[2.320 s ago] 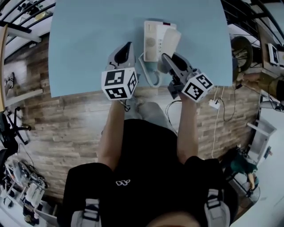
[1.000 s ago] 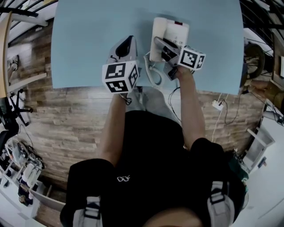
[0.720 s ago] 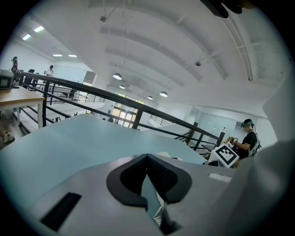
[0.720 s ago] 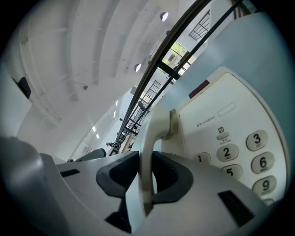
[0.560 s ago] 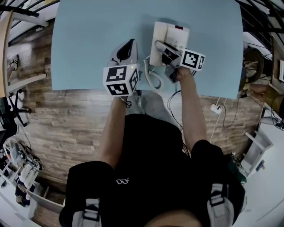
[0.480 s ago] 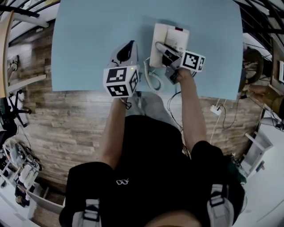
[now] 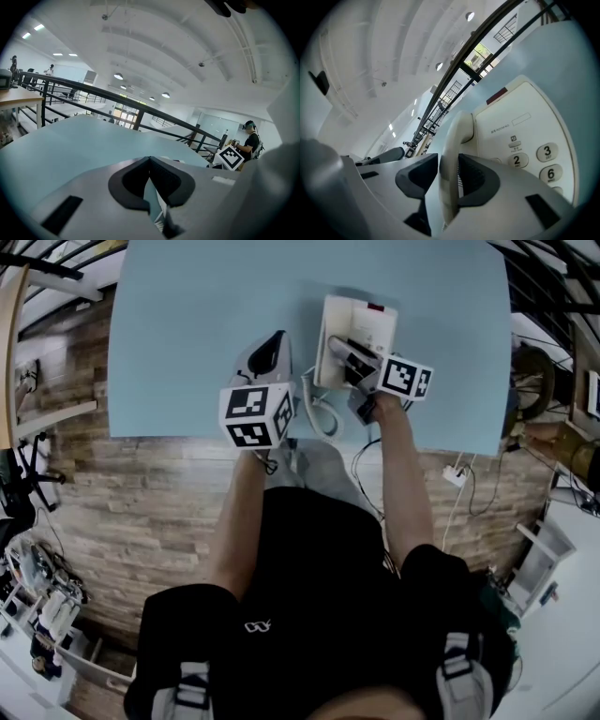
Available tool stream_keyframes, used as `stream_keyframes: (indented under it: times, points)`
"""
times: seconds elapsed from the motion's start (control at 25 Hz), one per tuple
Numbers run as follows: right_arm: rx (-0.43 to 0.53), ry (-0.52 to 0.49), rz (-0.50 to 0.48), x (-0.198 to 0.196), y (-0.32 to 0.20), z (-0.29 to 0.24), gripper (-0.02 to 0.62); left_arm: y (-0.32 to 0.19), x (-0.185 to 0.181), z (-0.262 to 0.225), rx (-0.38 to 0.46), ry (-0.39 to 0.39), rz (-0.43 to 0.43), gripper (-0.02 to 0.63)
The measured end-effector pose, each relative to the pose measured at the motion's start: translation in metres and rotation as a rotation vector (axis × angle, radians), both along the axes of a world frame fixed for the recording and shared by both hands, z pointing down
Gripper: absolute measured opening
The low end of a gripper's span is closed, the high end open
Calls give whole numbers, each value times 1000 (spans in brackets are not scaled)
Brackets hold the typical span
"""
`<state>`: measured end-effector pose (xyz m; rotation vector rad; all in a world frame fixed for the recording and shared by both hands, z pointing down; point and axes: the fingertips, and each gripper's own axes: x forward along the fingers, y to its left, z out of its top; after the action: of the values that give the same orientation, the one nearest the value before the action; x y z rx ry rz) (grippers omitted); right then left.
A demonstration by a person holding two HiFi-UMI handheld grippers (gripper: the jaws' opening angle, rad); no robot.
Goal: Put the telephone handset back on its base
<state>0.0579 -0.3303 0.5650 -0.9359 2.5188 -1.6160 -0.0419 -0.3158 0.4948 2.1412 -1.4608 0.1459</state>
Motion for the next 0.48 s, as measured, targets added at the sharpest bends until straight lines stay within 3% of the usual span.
stream_keyframes:
  times: [0.12,0.48]
  points:
    - [5,169,29,13,3,9,166,-1,3,1,1,0,8,0]
    - [45,327,84,30,28,1,198,-5,9,-1,3,18,14,0]
